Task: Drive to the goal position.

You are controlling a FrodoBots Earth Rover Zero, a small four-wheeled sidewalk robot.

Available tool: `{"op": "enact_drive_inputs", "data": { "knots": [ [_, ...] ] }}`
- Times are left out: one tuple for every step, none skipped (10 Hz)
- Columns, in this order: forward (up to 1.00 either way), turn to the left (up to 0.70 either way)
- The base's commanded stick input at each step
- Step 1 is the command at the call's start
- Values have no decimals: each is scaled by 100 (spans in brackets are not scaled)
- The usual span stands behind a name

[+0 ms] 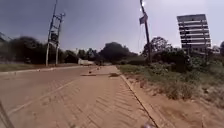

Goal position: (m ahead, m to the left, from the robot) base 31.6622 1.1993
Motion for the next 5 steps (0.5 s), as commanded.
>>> {"op": "enact_drive_inputs", "data": {
  "knots": [
    [30, 0],
    [30, 0],
    [30, 0],
    [30, 0],
    [30, 0]
  ]
}}
